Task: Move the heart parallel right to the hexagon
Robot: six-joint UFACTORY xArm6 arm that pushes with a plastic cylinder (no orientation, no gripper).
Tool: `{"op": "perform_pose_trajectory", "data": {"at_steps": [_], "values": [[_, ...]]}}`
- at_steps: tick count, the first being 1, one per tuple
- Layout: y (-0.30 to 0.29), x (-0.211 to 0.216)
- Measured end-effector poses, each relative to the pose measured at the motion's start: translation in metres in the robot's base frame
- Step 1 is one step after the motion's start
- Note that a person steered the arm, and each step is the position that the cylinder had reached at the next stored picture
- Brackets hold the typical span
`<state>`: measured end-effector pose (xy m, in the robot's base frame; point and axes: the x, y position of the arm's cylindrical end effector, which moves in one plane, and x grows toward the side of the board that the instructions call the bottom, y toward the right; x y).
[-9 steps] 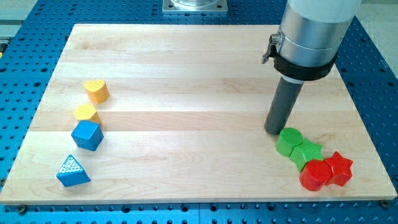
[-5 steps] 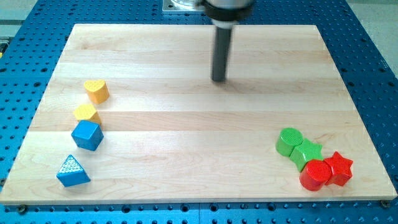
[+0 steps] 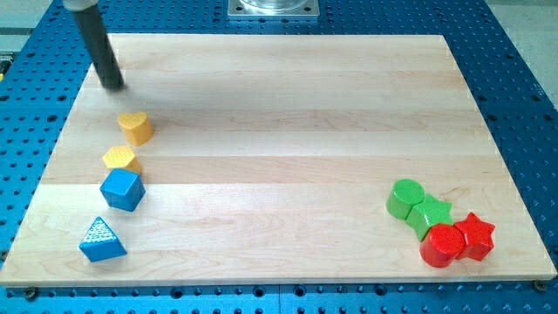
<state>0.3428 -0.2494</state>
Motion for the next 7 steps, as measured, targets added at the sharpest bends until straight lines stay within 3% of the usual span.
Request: {"op": "perform_pose_trajectory", "data": {"at_steps": [3, 4, 5, 6, 7], "values": [[0.037, 0.041], [0.010, 0.050], [0.036, 0.057], [0.104, 0.075], [0.100, 0.067]]}}
